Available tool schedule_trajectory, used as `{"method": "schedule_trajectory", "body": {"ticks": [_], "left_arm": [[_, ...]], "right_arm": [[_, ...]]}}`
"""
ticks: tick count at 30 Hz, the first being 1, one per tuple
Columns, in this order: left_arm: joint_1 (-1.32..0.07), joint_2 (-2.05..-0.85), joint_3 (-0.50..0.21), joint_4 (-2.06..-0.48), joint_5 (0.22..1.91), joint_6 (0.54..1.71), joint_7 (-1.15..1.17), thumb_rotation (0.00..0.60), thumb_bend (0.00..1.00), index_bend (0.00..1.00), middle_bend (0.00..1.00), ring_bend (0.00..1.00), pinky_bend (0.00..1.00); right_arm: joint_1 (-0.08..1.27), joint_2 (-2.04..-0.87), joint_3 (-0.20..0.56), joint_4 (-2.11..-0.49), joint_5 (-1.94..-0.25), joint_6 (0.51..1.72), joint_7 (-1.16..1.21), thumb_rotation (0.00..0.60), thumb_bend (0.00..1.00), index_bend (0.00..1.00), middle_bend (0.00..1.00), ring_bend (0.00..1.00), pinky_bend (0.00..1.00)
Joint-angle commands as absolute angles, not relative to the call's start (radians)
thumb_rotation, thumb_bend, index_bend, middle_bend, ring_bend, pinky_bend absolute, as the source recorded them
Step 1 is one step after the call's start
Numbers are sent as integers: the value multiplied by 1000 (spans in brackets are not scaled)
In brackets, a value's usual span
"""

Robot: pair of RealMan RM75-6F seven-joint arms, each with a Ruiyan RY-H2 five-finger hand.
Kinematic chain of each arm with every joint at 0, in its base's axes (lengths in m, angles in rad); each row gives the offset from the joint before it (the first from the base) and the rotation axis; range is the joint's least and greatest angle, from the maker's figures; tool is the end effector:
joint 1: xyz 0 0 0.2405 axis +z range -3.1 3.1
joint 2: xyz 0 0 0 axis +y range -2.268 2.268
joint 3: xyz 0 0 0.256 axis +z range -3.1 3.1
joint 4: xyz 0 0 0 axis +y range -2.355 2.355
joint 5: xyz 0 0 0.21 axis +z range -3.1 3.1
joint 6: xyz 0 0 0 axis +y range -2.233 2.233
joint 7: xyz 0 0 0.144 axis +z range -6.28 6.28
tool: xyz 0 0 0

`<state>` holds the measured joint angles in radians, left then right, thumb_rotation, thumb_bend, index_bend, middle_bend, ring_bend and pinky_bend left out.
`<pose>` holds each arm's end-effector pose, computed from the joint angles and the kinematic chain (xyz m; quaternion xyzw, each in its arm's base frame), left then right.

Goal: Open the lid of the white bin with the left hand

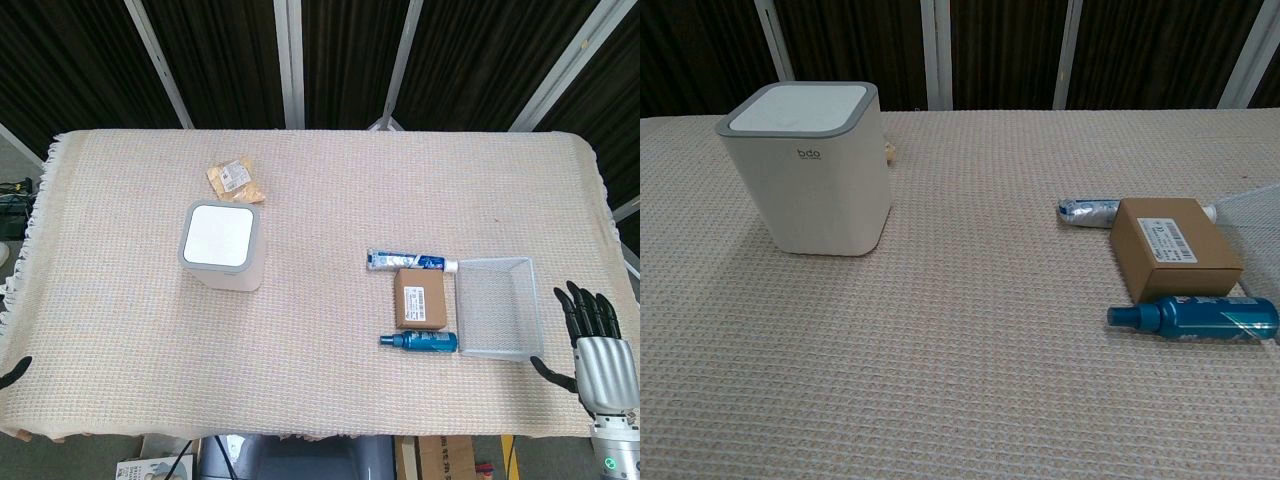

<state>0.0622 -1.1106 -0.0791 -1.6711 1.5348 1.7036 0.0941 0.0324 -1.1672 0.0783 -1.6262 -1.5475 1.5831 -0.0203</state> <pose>-0.3053 0.1385 0.1879 -0.5330 -0.3358 -0.4052 0.6625 -0.2996 -0.1696 0.1574 0.5643 -0.3685 0.4316 0.5995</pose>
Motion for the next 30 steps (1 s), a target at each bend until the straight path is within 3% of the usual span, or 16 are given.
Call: {"method": "schedule_trajectory", "body": {"ticks": [1, 22, 26, 30], "left_arm": [[59, -1108, -76, -1668, 1540, 1698, 84, 600, 154, 186, 194, 78, 146], [52, -1117, -75, -1664, 1544, 1692, 88, 600, 154, 184, 196, 80, 159], [43, -1108, -78, -1668, 1538, 1675, 73, 600, 154, 184, 244, 138, 323], [3, -1108, -105, -1647, 1556, 1657, 75, 600, 189, 184, 403, 306, 524]], "right_arm": [[33, -1169, 79, -1626, -1546, 1583, -24, 600, 142, 95, 0, 36, 14], [31, -1154, 67, -1645, -1543, 1564, -32, 600, 142, 95, 0, 36, 14], [30, -1150, 66, -1649, -1545, 1566, -24, 600, 143, 95, 0, 36, 14], [30, -1150, 67, -1648, -1540, 1562, -21, 600, 142, 95, 0, 36, 14]]}}
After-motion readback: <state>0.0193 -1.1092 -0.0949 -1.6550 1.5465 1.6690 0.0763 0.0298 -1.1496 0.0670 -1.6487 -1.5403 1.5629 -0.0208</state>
